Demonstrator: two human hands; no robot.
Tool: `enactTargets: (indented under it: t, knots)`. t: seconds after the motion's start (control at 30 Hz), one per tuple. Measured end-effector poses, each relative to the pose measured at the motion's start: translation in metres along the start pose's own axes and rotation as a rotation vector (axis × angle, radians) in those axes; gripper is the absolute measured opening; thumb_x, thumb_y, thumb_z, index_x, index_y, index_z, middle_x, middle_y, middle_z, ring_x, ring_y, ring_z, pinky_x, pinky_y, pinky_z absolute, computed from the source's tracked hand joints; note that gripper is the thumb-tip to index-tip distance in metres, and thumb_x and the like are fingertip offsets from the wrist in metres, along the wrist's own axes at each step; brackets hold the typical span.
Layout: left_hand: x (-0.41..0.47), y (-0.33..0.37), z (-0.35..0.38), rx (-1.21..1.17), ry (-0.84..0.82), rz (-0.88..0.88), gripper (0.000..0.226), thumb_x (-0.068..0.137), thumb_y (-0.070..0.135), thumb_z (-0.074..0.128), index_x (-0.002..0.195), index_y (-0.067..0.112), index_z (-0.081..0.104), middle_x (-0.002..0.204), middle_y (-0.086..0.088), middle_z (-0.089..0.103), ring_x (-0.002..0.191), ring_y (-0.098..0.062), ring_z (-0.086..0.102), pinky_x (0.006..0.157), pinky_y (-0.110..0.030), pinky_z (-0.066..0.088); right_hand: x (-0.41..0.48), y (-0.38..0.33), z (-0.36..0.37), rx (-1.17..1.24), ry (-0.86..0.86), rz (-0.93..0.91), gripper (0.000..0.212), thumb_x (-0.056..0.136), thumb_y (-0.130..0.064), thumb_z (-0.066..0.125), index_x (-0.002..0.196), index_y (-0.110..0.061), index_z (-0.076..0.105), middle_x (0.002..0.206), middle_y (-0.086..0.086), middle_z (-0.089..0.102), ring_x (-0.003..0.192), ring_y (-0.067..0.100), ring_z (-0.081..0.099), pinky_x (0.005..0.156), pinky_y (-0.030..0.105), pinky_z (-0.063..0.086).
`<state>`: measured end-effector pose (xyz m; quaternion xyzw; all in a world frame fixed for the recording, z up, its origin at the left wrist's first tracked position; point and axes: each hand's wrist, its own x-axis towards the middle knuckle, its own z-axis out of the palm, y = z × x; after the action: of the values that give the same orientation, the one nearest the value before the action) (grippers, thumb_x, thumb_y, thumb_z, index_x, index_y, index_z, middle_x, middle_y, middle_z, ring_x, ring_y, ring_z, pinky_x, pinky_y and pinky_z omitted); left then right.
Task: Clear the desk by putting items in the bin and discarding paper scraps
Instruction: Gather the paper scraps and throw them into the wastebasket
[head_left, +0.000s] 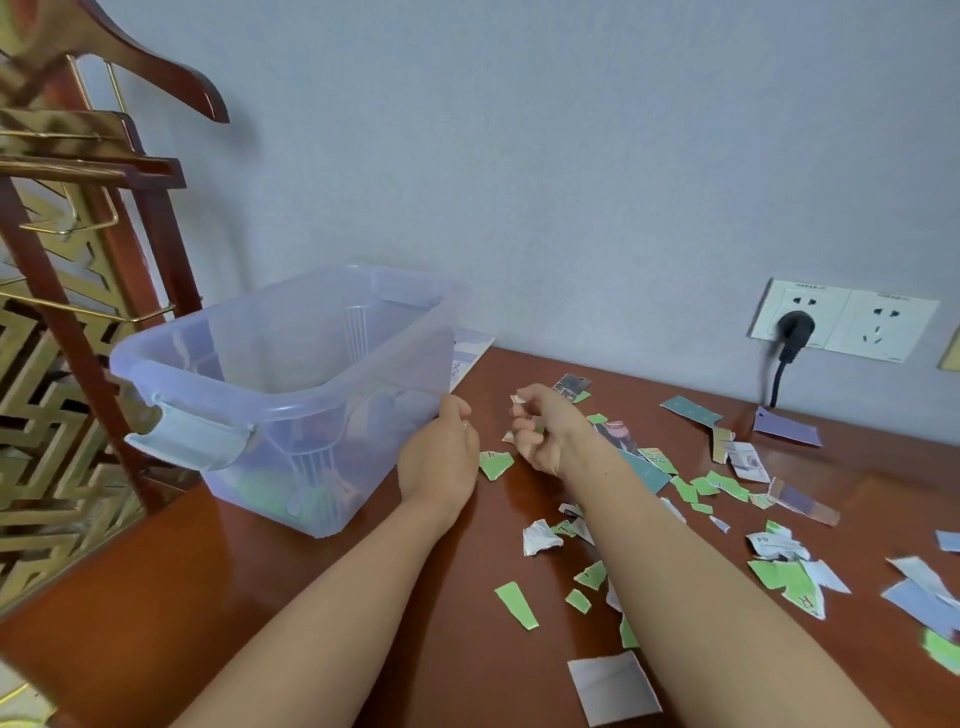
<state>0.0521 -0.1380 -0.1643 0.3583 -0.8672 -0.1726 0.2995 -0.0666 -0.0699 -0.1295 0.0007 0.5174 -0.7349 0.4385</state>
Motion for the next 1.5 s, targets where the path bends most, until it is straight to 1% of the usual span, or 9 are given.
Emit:
enactTargets:
  t: [0.2, 0.43, 0.5, 0.53, 0.6, 0.73, 1.03, 1.37, 1.5]
  knots:
    - [0.004, -0.004, -0.007, 0.274, -0.213, -0.063, 0.029, 0.101, 0.031, 0.042, 0.120, 0.009, 0.044, 0.114, -0.009, 0.065, 0.105, -0.030, 0.062, 0.069, -0.034, 0.041, -0.016, -0.001, -0.011, -0.175, 0.115, -0.150, 0.007, 0.081, -0.007, 0.047, 0.076, -0.011, 0.047, 0.071, 0.008, 0.062, 0.047, 0.011, 0.033, 0.035, 0.013, 0.023]
    - [0.017, -0.002, -0.007, 0.322, -0.325, -0.194, 0.028, 0.097, 0.031, 0.053, 0.116, 0.011, 0.053, 0.119, -0.008, 0.062, 0.111, -0.029, 0.059, 0.073, -0.033, 0.040, -0.018, 0.010, -0.008, -0.901, 0.106, -0.280, 0.012, 0.085, -0.012, 0.043, 0.074, -0.014, 0.046, 0.062, 0.005, 0.041, 0.052, 0.021, 0.033, 0.045, 0.022, 0.026]
    - [0.017, -0.003, -0.006, 0.312, -0.319, -0.197, 0.033, 0.097, 0.032, 0.052, 0.119, 0.009, 0.049, 0.120, -0.010, 0.062, 0.112, -0.030, 0.059, 0.072, -0.034, 0.039, -0.014, 0.017, -0.007, -1.186, 0.065, -0.353, 0.012, 0.080, -0.017, 0.056, 0.078, -0.006, 0.058, 0.071, 0.015, 0.054, 0.075, 0.012, 0.034, 0.061, 0.029, 0.045]
    - [0.017, -0.004, -0.006, 0.308, -0.320, -0.195, 0.033, 0.097, 0.032, 0.052, 0.120, 0.009, 0.048, 0.119, -0.010, 0.062, 0.112, -0.030, 0.059, 0.072, -0.034, 0.039, -0.012, 0.018, -0.007, -1.291, 0.051, -0.358, 0.018, 0.077, -0.019, 0.063, 0.085, -0.003, 0.064, 0.084, 0.018, 0.063, 0.111, 0.035, 0.058, 0.074, 0.034, 0.052]
    - [0.017, -0.004, -0.006, 0.311, -0.323, -0.184, 0.032, 0.096, 0.032, 0.053, 0.119, 0.010, 0.049, 0.119, -0.009, 0.062, 0.112, -0.030, 0.059, 0.072, -0.034, 0.039, -0.012, 0.018, -0.006, -1.414, 0.030, -0.314, 0.027, 0.073, -0.022, 0.074, 0.094, -0.005, 0.069, 0.088, 0.008, 0.067, 0.084, 0.028, 0.062, 0.081, 0.034, 0.053]
    - [0.016, -0.003, -0.010, 0.306, -0.319, -0.174, 0.032, 0.097, 0.036, 0.051, 0.116, 0.010, 0.053, 0.119, -0.008, 0.062, 0.112, -0.029, 0.058, 0.072, -0.032, 0.039, -0.013, 0.012, 0.000, -1.467, 0.001, -0.198, 0.036, 0.074, -0.026, 0.079, 0.099, -0.003, 0.068, 0.065, 0.002, 0.043, 0.058, 0.021, 0.039, 0.051, 0.026, 0.032]
    - [-0.012, -0.008, -0.011, 0.238, -0.129, -0.011, 0.025, 0.098, 0.041, 0.047, 0.103, 0.018, 0.057, 0.104, -0.002, 0.067, 0.096, -0.025, 0.061, 0.067, -0.031, 0.041, -0.013, 0.016, -0.001, -1.495, 0.072, -0.241, 0.057, 0.075, -0.031, 0.079, 0.120, -0.003, 0.059, 0.117, 0.010, 0.063, 0.106, 0.032, 0.060, 0.097, 0.044, 0.049]
    - [-0.027, -0.004, -0.021, -0.023, -0.081, -0.065, 0.022, 0.097, 0.034, 0.034, 0.080, 0.021, 0.037, 0.072, 0.004, 0.050, 0.071, -0.022, 0.048, 0.061, -0.032, 0.034, -0.018, 0.018, -0.005, -1.470, 0.065, -0.211, 0.062, 0.072, -0.035, 0.082, 0.118, -0.002, 0.059, 0.097, 0.009, 0.057, 0.092, 0.029, 0.056, 0.082, 0.038, 0.047]
    - [-0.022, -0.004, -0.021, -0.111, -0.074, -0.103, 0.032, 0.098, 0.030, 0.031, 0.067, 0.020, 0.031, 0.066, 0.000, 0.045, 0.065, -0.019, 0.044, 0.059, -0.032, 0.034, -0.016, 0.019, -0.010, -1.410, 0.055, -0.246, 0.037, 0.073, -0.030, 0.082, 0.097, -0.006, 0.067, 0.090, 0.007, 0.064, 0.089, 0.026, 0.061, 0.075, 0.033, 0.047]
